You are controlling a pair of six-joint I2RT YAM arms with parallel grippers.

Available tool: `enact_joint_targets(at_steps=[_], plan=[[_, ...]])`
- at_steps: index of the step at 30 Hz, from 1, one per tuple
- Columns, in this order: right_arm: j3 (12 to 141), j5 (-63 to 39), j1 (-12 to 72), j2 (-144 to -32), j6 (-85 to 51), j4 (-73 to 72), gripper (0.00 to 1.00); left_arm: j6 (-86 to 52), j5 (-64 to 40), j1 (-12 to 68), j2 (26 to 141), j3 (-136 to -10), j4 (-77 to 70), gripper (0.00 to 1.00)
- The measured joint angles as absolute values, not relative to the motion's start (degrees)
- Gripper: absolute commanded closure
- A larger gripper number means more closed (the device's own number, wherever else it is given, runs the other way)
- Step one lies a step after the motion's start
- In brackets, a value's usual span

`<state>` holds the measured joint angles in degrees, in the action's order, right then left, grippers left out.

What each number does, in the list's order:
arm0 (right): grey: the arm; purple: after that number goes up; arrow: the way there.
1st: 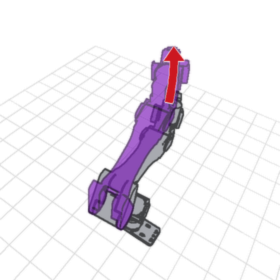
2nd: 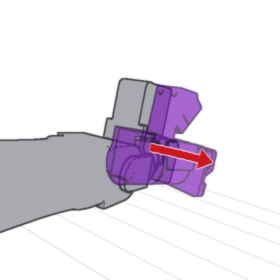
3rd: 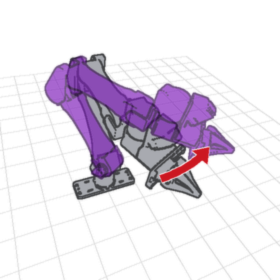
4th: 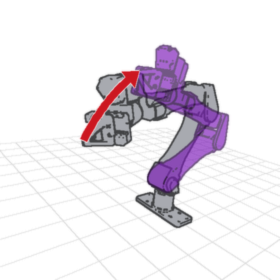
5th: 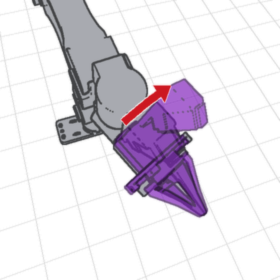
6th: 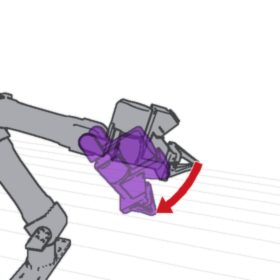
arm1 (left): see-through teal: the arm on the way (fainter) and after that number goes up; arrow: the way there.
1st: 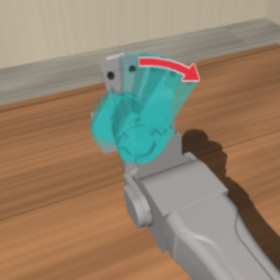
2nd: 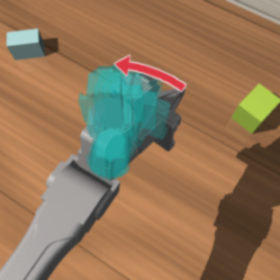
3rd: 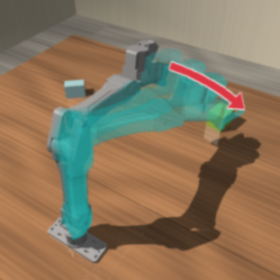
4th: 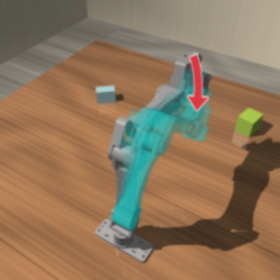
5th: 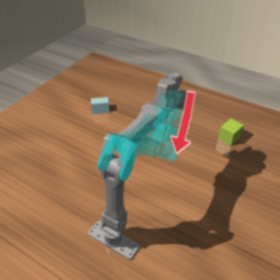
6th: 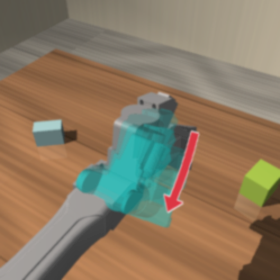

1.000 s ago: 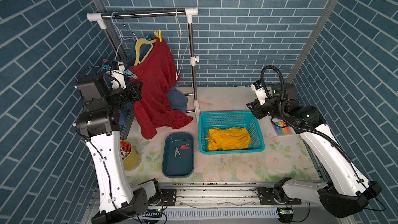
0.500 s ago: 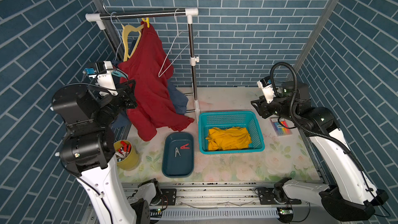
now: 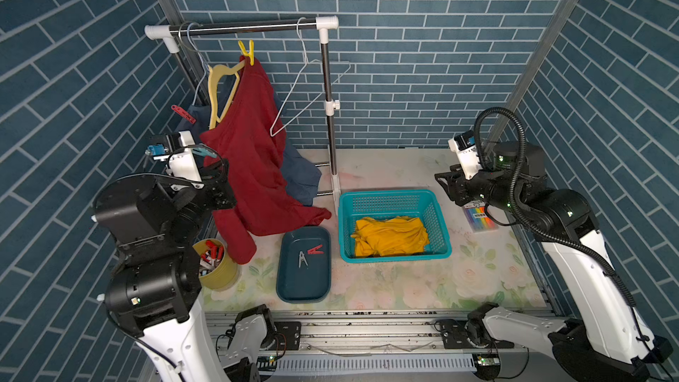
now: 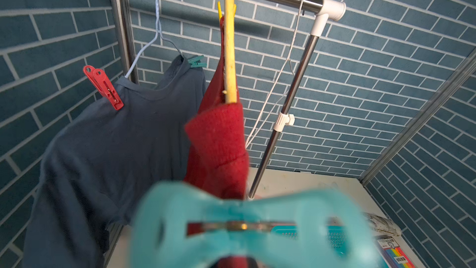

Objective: Remove the clothespins securing t-shirts to the hanger
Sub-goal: Pick up the hanger from the clothes rail.

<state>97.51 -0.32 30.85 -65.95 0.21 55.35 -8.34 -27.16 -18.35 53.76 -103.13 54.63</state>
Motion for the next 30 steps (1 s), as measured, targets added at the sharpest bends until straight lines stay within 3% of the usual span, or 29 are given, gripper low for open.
enact_joint_targets(at_steps=[9,19,30], plan=[[98.70,-0.54,30.83,-66.15,0.27,56.64,0.50,-8.27,-25.50,-18.35,50.92,-103.66,56.49,1.00],[100.09,-1.37,30.83,-66.41,0.25,56.69,0.50,-8.34,-25.89,-18.35,50.13,-116.51,57.84,1.00],[102.61,-0.93,30.83,-66.63,0.27,57.52,0.50,-14.98,-35.77,-18.35,57.80,-129.93,47.44,1.00]])
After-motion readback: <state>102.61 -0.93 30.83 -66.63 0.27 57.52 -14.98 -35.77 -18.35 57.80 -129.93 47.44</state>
